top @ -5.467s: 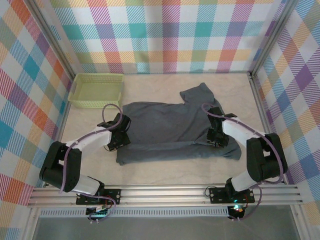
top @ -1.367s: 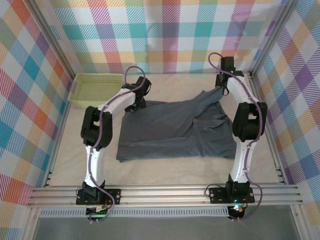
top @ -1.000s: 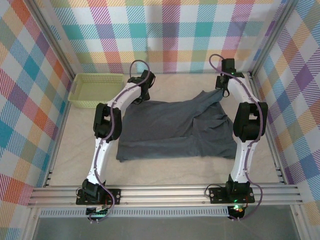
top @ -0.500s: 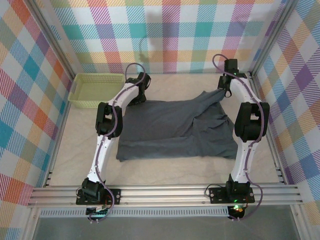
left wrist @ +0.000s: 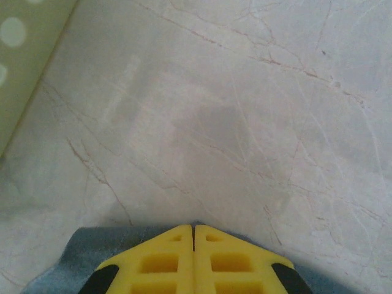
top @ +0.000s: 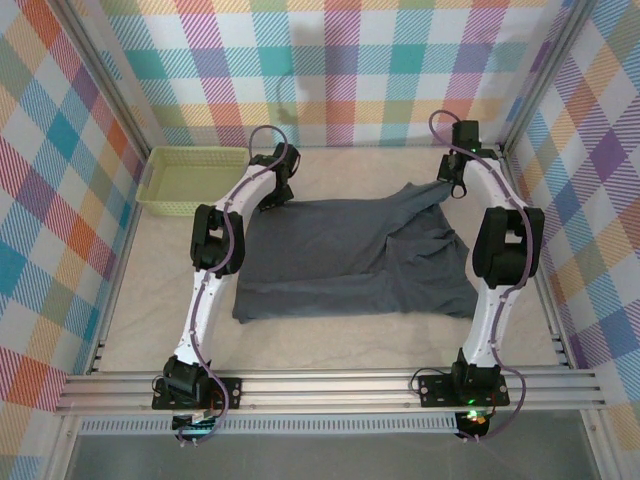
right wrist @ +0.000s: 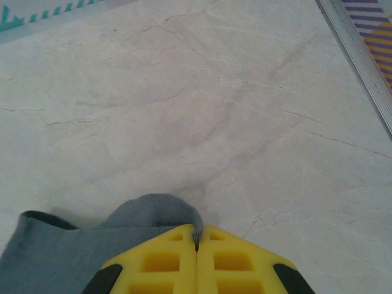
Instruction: Fold the inside-out t-shirt
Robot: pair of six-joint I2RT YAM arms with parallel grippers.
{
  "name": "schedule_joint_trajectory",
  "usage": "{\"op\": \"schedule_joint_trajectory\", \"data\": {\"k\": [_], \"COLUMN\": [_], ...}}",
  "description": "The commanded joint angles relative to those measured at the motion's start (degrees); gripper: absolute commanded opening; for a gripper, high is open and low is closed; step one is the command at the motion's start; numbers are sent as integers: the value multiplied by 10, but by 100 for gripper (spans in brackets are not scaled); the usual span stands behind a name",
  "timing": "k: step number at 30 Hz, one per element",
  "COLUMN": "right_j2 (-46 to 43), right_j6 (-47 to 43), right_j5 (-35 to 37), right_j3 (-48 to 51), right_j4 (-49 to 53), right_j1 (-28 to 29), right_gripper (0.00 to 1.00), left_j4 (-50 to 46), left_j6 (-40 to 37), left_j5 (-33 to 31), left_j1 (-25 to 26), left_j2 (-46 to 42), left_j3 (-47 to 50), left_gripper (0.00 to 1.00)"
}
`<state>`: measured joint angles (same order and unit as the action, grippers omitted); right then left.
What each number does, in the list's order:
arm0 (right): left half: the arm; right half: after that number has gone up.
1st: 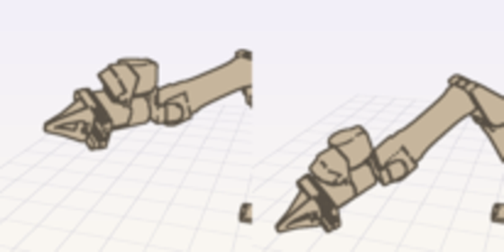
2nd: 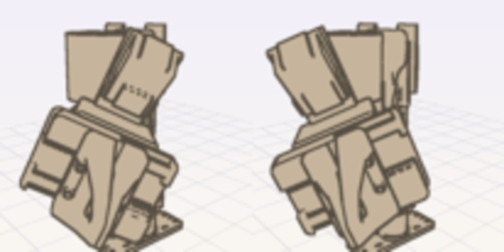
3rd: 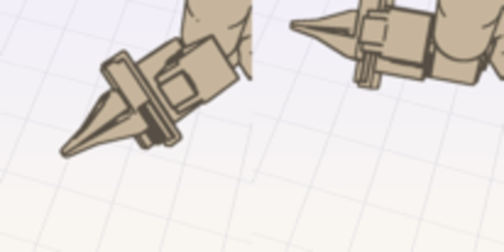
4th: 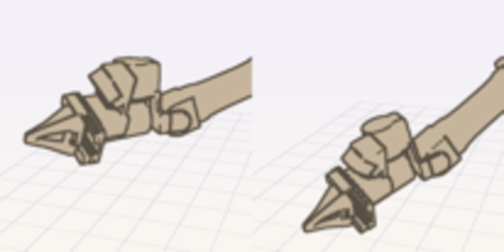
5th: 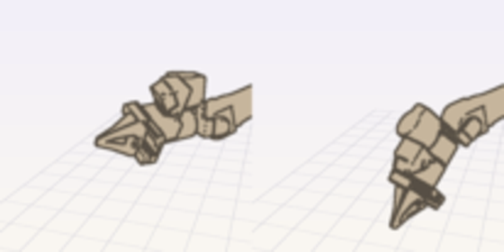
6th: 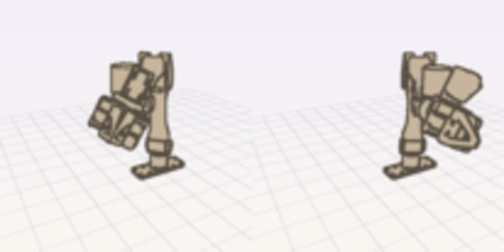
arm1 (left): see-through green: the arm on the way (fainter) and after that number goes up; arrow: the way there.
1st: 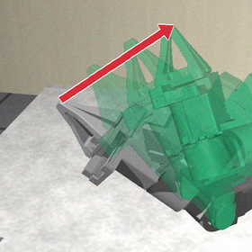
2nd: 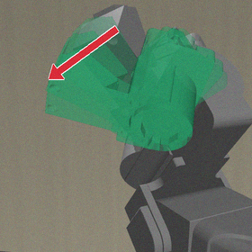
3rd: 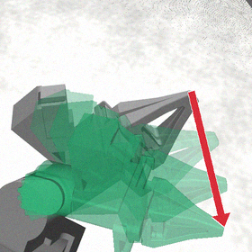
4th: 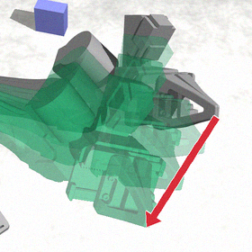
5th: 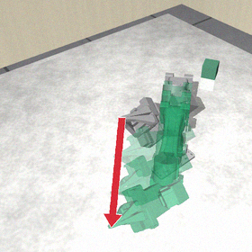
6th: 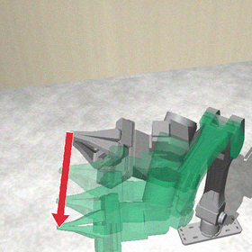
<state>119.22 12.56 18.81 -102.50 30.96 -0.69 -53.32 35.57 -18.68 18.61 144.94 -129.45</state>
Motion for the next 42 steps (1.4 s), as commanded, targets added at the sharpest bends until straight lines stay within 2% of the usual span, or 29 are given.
{"op": "schedule_joint_trajectory", "data": {"k": [1, 7, 12, 21, 24, 29, 34, 42], "right_j2": [-48, -105, -183, -293, -326, -383, -459, -538], "right_j6": [12, 31, 80, 154, 170, 194, 204, 214], "right_j5": [-11, -34, -69, -127, -120, -105, -73, -52], "right_j3": [10, 56, 154, 280, 315, 374, 417, 454], "right_j4": [-20, -31, -60, -63, -51, -29, -8, 57], "right_j1": [-5, -4, -3, -2, -1, -2, -3, -5], "right_gripper": [0, 0, 0, 0, 0, 0, 0, 0], "left_j4": [-4, 64, 157, 253, 277, 304, 297, 275], "left_j6": [6, 18, 34, 40, 40, 39, 24, 36], "left_j5": [9, -15, 5, 1, 0, 12, 18, -41], "left_j1": [-7, -7, -5, -1, 1, 11, 35, 91], "left_j2": [-59, -170, -264, -405, -445, -496, -514, -559], "left_j3": [41, 172, 313, 495, 548, 617, 642, 692], "left_gripper": [4, 0, 0, 0, 0, 0, 0, 0]}}
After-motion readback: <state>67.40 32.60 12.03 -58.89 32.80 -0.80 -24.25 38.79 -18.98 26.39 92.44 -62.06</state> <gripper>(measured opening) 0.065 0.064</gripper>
